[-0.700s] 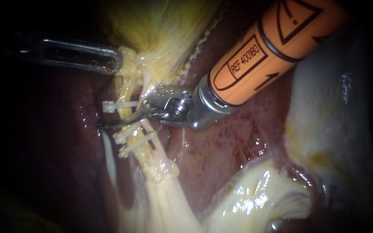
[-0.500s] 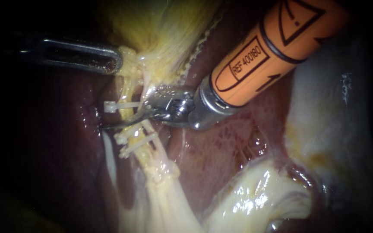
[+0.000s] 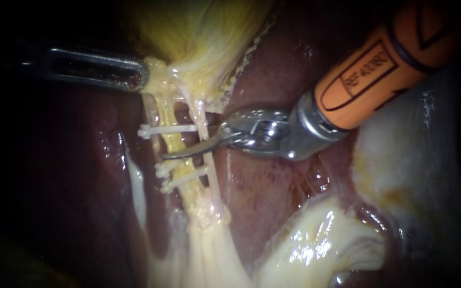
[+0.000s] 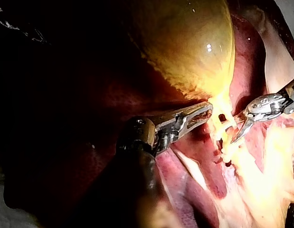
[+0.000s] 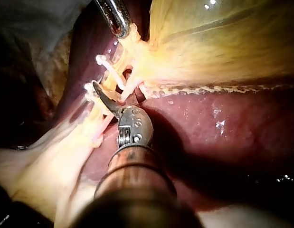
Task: Go to the cutting position left tube
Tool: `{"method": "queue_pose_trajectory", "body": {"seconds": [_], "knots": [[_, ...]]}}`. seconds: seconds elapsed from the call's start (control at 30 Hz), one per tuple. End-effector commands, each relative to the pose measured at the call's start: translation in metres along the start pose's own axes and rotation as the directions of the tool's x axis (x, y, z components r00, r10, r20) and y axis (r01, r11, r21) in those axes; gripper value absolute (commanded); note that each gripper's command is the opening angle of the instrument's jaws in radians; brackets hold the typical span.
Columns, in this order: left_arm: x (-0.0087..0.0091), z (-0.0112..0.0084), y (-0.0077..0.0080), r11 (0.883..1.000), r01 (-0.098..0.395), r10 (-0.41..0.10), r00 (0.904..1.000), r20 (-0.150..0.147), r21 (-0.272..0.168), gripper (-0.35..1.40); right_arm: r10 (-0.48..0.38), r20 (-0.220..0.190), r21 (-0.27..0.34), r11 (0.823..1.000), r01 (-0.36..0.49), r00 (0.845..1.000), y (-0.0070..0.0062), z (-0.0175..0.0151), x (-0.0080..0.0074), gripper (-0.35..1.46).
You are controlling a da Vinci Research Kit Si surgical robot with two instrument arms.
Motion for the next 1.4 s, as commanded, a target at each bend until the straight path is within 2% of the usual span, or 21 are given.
{"method": "queue_pose_trajectory", "body": {"seconds": [0.03, 0.3, 0.5, 0.63, 0.83, 1.0, 1.4], "knots": [[0.0000, 0.0000, 0.0000, 1.000, 0.000, 0.000, 1.0000, 0.000, 0.000, -0.35, -0.001, 0.003, 0.002, 1.000, 0.001, 1.000, -0.0001, -0.0006, -0.0001, 1.37], [0.0000, 0.0000, 0.0000, 1.000, 0.000, 0.000, 1.0000, 0.000, 0.000, -0.35, -0.003, 0.020, 0.018, 1.000, 0.002, 1.000, -0.0008, -0.0041, -0.0008, 1.37], [0.0000, 0.0000, 0.0000, 1.000, 0.000, 0.000, 1.0000, 0.000, 0.000, -0.35, -0.003, 0.051, 0.069, 0.998, -0.001, 0.999, -0.0026, -0.0065, -0.0003, 1.37], [0.0000, 0.0001, 0.0000, 1.000, 0.000, 0.000, 1.0000, 0.000, 0.000, -0.35, -0.010, 0.085, 0.143, 0.990, -0.002, 0.996, -0.0041, -0.0066, 0.0005, 1.34], [0.0000, 0.0001, 0.0000, 1.000, 0.000, 0.000, 1.0000, 0.000, 0.000, -0.35, -0.033, 0.095, 0.191, 0.981, 0.015, 0.995, -0.0053, -0.0050, 0.0011, 1.31], [0.0000, 0.0001, 0.0000, 1.000, 0.000, 0.000, 1.0000, 0.000, 0.000, -0.35, -0.031, 0.100, 0.193, 0.981, 0.011, 0.995, -0.0047, -0.0038, 0.0010, 1.31], [0.0000, 0.0000, 0.0000, 1.000, 0.000, 0.000, 1.0000, 0.000, 0.000, -0.35, -0.023, 0.113, 0.172, 0.985, 0.003, 0.993, -0.0021, -0.0015, -0.0006, 1.29]]}}
